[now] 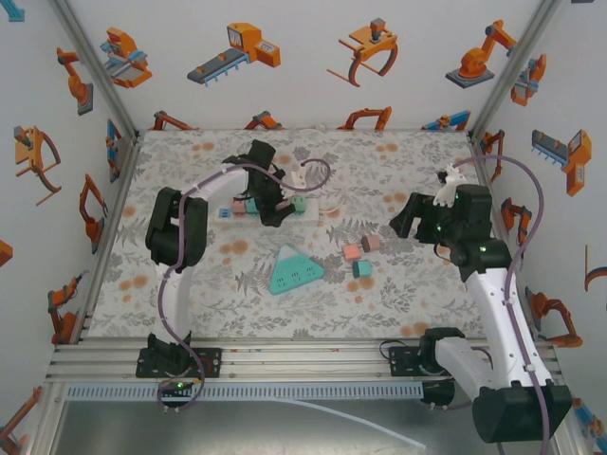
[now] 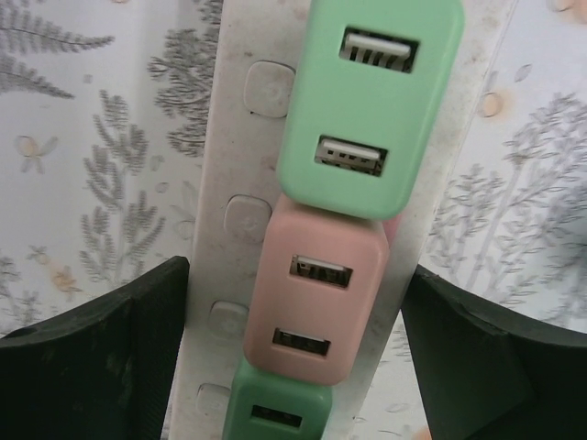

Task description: Pull the plug off the socket

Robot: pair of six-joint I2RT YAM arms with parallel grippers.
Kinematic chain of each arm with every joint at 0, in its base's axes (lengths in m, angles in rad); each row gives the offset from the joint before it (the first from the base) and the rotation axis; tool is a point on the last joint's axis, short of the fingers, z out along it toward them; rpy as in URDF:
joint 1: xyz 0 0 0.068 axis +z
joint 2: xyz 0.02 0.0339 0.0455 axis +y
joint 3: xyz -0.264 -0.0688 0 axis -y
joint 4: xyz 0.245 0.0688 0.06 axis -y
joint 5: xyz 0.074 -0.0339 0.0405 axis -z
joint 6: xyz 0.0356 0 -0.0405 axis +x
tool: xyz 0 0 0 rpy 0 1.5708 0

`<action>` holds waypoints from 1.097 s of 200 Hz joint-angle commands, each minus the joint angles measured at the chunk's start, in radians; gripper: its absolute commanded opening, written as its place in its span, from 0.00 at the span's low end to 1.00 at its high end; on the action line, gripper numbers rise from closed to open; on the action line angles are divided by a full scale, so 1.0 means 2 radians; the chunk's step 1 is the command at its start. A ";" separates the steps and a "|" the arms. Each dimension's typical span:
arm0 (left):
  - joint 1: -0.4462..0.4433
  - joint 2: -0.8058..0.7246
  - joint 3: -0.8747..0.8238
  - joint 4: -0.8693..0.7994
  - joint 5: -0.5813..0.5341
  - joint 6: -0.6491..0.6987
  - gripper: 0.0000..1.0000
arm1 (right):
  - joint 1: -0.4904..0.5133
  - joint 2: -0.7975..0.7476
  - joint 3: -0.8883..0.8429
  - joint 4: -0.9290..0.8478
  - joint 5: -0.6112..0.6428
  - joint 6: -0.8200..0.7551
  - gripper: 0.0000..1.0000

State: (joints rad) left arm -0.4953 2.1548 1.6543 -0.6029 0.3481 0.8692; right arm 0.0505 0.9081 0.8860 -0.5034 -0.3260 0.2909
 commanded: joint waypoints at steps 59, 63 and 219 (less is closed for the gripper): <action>-0.064 -0.071 -0.092 -0.019 -0.023 -0.144 0.64 | -0.001 0.010 -0.012 0.045 -0.044 -0.011 0.71; -0.066 -0.072 -0.095 -0.017 -0.027 -0.145 0.65 | -0.001 0.009 -0.013 0.047 -0.045 -0.011 0.71; -0.025 -0.297 -0.165 0.106 -0.026 -0.349 1.00 | 0.111 0.119 0.048 0.124 -0.167 -0.409 0.69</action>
State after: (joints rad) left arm -0.6098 1.6459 1.3743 -0.4622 0.2539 0.3752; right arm 0.1749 1.0763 0.8997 -0.2497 -0.6090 -0.2058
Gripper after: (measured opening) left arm 0.988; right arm 0.688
